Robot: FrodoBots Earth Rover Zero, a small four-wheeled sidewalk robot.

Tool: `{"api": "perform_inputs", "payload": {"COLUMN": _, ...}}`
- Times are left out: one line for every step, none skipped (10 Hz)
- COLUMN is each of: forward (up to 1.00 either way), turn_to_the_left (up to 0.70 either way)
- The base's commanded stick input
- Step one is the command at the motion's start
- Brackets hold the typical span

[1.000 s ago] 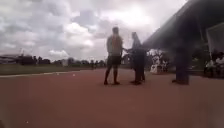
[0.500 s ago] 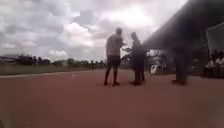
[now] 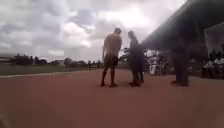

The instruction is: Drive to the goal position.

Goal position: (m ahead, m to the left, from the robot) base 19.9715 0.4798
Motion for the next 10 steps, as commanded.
{"api": "perform_inputs", "payload": {"forward": 0.70, "turn_to_the_left": -0.35}}
{"api": "perform_inputs", "payload": {"forward": 0.70, "turn_to_the_left": -0.35}}
{"api": "perform_inputs", "payload": {"forward": 0.70, "turn_to_the_left": -0.35}}
{"api": "perform_inputs", "payload": {"forward": 0.70, "turn_to_the_left": -0.35}}
{"api": "perform_inputs", "payload": {"forward": 0.70, "turn_to_the_left": 0.00}}
{"api": "perform_inputs", "payload": {"forward": 0.70, "turn_to_the_left": 0.00}}
{"api": "perform_inputs", "payload": {"forward": 0.70, "turn_to_the_left": 0.00}}
{"api": "perform_inputs", "payload": {"forward": 0.70, "turn_to_the_left": 0.00}}
{"api": "perform_inputs", "payload": {"forward": 0.70, "turn_to_the_left": 0.00}}
{"api": "perform_inputs", "payload": {"forward": 0.70, "turn_to_the_left": 0.00}}
